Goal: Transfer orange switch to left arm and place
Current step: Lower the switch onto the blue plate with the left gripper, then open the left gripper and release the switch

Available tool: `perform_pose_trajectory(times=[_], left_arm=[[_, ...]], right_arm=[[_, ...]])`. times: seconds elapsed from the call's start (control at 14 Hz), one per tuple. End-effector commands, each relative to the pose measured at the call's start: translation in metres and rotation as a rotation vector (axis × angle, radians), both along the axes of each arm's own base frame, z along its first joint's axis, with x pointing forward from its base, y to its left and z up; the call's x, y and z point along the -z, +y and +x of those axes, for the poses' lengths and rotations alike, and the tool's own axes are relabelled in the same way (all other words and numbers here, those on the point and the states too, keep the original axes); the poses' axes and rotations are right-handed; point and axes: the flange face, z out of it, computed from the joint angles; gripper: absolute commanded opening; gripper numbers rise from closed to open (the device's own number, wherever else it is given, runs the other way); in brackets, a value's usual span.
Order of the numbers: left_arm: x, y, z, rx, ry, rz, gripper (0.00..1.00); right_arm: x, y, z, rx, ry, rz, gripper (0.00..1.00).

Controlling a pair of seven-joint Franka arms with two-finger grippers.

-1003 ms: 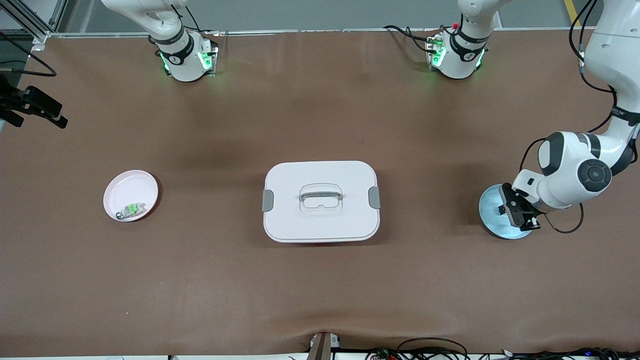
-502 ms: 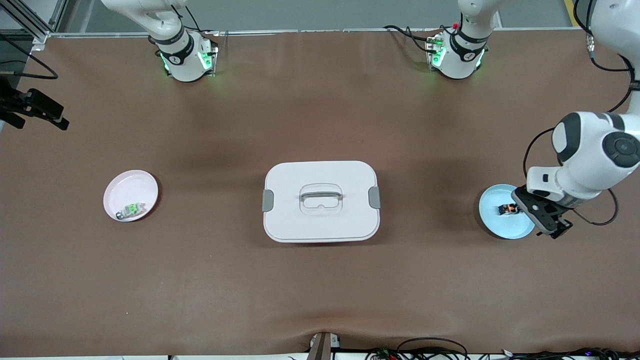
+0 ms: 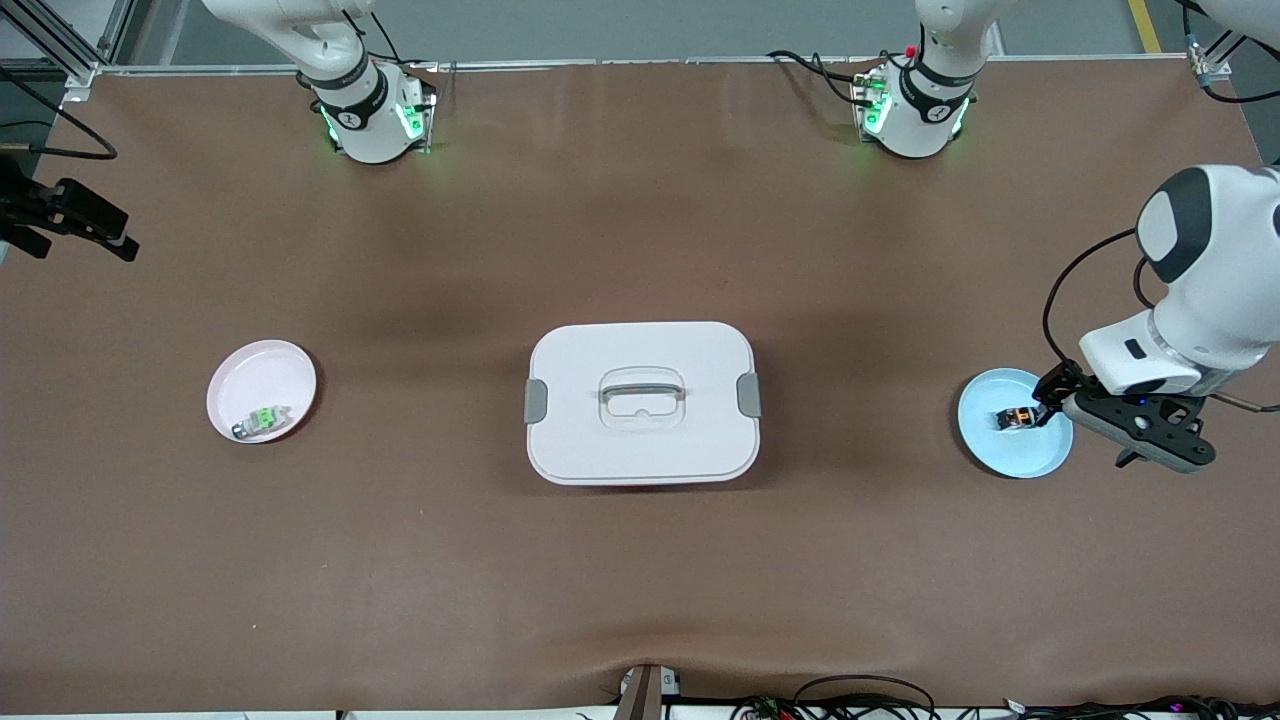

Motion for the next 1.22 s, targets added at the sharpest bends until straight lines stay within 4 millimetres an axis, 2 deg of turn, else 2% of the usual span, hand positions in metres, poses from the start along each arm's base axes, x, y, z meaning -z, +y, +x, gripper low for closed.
perform_pose_trajectory(times=[0.0, 0.14, 0.29, 0.43, 0.72, 1.15], left_arm=[[-0.03, -0.015, 0.005, -0.165, 0.027, -0.061, 1.0], [-0.047, -0.037, 0.003, -0.261, 0.05, -0.076, 1.0], [-0.077, -0.043, 0.0, -0.323, 0.086, -0.078, 1.0], [-0.075, -0.04, -0.006, -0.411, 0.136, -0.077, 1.0], [-0.082, -0.059, -0.014, -0.613, 0.174, -0.144, 1.0], [-0.09, -0.06, -0.023, -0.662, 0.19, -0.114, 1.0]], right_arm=[[-0.004, 0.001, 0.002, -0.01, 0.001, -0.014, 1.0], [-0.004, 0.001, 0.002, -0.01, 0.001, -0.014, 1.0], [-0.004, 0.001, 0.002, -0.01, 0.001, -0.014, 1.0], [-0.004, 0.001, 0.002, -0.01, 0.001, -0.014, 1.0], [-0.004, 0.002, 0.002, -0.012, 0.001, -0.014, 1.0], [-0.004, 0.002, 0.002, -0.01, 0.001, -0.014, 1.0]])
